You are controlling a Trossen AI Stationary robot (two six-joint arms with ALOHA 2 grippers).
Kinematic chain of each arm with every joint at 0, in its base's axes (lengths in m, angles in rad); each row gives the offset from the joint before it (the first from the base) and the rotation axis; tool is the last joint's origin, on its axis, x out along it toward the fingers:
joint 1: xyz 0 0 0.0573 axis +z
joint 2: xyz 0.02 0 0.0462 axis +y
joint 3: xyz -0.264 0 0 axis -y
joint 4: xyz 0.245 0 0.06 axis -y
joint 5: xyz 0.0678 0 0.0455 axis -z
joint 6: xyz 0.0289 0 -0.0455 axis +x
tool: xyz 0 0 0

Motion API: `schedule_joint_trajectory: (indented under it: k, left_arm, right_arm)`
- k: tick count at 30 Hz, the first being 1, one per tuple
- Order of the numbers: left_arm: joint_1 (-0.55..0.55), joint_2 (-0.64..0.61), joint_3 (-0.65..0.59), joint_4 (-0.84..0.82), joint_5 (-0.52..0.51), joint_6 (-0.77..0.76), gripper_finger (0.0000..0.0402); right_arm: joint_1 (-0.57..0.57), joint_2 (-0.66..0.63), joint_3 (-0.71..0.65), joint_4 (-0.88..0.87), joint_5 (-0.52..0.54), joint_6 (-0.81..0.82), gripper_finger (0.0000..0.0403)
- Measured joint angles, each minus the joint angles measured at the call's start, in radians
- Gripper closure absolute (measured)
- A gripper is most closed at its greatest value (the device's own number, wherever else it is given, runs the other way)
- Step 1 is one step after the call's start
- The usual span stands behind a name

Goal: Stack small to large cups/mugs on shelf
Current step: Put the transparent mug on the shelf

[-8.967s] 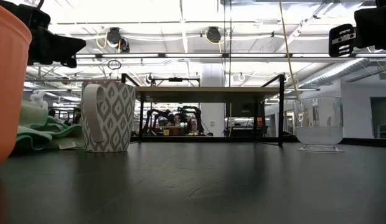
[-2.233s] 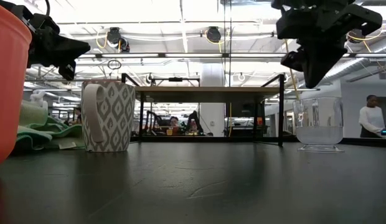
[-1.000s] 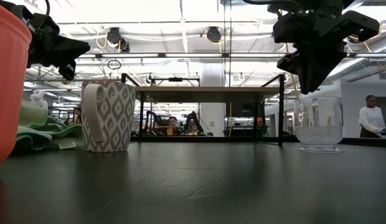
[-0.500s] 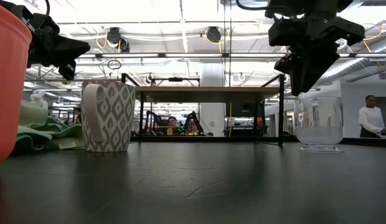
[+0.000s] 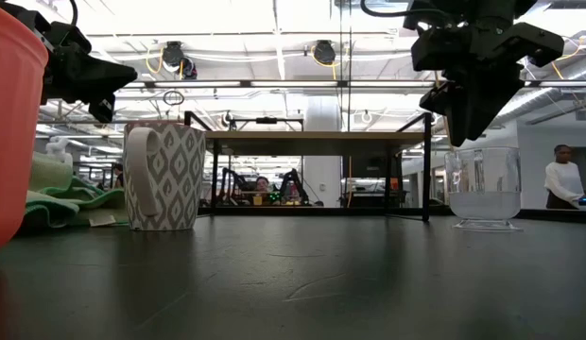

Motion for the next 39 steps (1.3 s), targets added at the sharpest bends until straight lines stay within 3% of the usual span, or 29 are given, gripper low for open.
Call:
schedule_joint_trajectory:
  k: [26,39]
  left_arm:
    - [0.000,0.000,0.000,0.000,-0.001,0.008,0.0371]
    - [0.000,0.000,0.000,-0.001,-0.001,0.008,0.0371]
  right_arm:
    - [-0.005,0.109,-0.042,0.072,0.009,-0.009,0.0284]
    - [-0.051,0.104,-0.042,0.069,0.010,-0.027,0.0284]
